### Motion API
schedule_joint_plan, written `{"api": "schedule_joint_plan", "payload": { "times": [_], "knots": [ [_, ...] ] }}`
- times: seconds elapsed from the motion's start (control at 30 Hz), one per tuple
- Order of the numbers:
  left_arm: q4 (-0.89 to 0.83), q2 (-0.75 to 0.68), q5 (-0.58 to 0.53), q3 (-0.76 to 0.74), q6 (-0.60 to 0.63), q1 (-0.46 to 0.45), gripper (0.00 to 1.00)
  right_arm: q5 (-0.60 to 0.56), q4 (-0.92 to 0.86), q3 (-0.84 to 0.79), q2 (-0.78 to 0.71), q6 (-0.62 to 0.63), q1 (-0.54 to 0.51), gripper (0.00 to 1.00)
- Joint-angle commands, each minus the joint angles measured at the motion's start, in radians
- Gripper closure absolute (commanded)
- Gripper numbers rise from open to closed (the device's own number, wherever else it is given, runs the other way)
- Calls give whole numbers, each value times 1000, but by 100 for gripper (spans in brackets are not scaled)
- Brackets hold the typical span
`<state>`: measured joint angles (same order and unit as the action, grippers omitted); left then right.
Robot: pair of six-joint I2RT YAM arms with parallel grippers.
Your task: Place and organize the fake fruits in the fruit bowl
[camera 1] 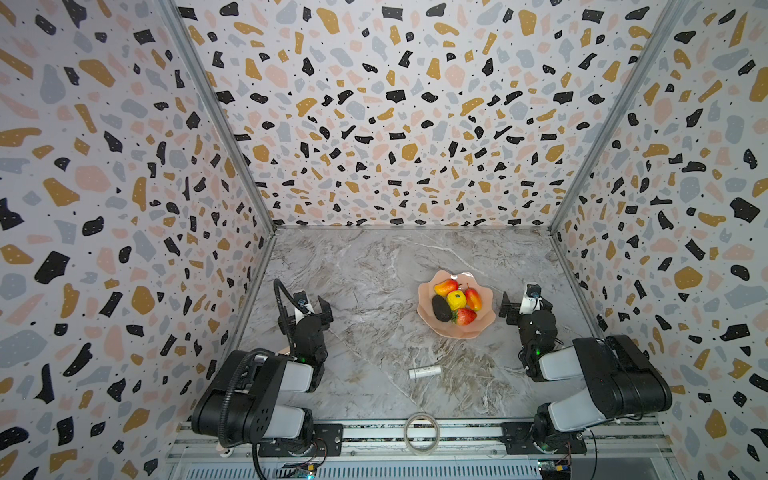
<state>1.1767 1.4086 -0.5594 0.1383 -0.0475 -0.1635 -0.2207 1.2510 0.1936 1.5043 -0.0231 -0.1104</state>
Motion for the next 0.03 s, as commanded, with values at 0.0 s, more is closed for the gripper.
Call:
{"api": "schedule_joint_plan", "payload": {
  "times": [0.0],
  "knots": [
    [62, -8, -4, 11, 2, 5, 0, 3, 31, -6, -18, 6, 1, 1]
  ]
}}
